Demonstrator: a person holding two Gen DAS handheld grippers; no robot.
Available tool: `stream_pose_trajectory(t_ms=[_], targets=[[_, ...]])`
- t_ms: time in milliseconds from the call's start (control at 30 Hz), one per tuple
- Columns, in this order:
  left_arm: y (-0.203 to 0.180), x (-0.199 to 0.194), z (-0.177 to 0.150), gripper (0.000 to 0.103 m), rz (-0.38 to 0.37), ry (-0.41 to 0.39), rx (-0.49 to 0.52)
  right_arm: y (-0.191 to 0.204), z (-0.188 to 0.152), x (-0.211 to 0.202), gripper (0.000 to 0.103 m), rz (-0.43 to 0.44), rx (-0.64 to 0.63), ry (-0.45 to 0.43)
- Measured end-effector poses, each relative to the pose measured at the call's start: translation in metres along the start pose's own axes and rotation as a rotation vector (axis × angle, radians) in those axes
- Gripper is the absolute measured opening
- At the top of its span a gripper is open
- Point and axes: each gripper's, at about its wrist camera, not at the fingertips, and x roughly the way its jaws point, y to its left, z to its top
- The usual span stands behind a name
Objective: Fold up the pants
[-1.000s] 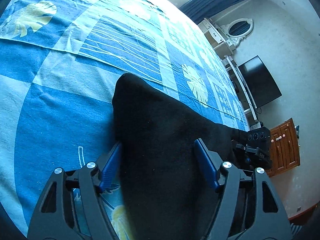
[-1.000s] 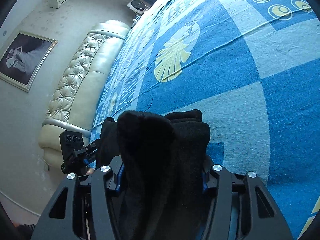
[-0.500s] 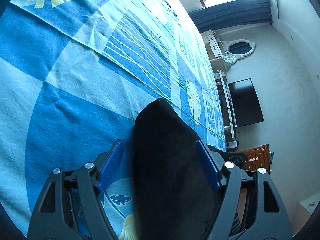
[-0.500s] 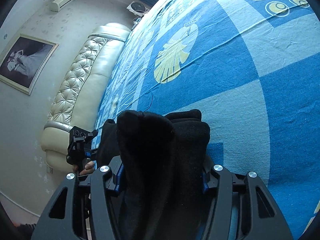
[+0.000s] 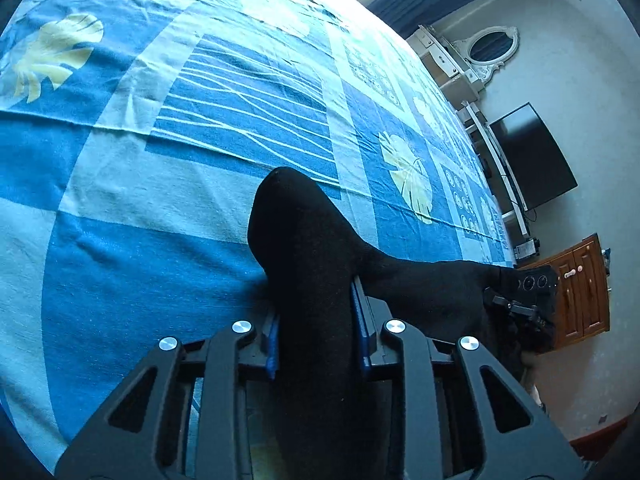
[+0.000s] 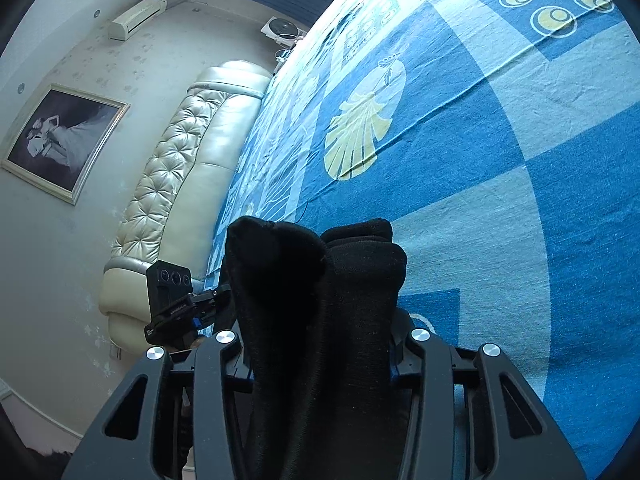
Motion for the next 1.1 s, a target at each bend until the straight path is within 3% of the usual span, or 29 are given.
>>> stream_pose_trajectory(t_ms=[133, 333, 600, 767, 1100], targets=[[-0.015, -0.009, 0.015, 0.025, 0.062, -0.05, 0.07, 0.008, 0.014, 0.002, 0.039, 0.013, -0.019, -0.015], [-0.014, -0.009, 0.053, 0.024, 0.101, -0.095, 0.077, 0.013, 0.05, 0.02, 0.038, 0.017, -0.027, -0.041], [0.001, 0.018, 0.097, 0.024, 0.18, -0.086, 0.076, 0.004, 0.097, 0.058, 0.038, -0.024, 0.007, -0.027], [0.011, 0.034, 0.101, 0.026, 0.194, -0.068, 0.075, -0.017, 0.102, 0.067, 0.038, -0.022, 0.071, -0.005], [0.013, 0.037, 0.098, 0.029, 0.197, -0.078, 0.084, -0.02, 0.098, 0.067, 0.038, -0.007, 0.07, -0.012]])
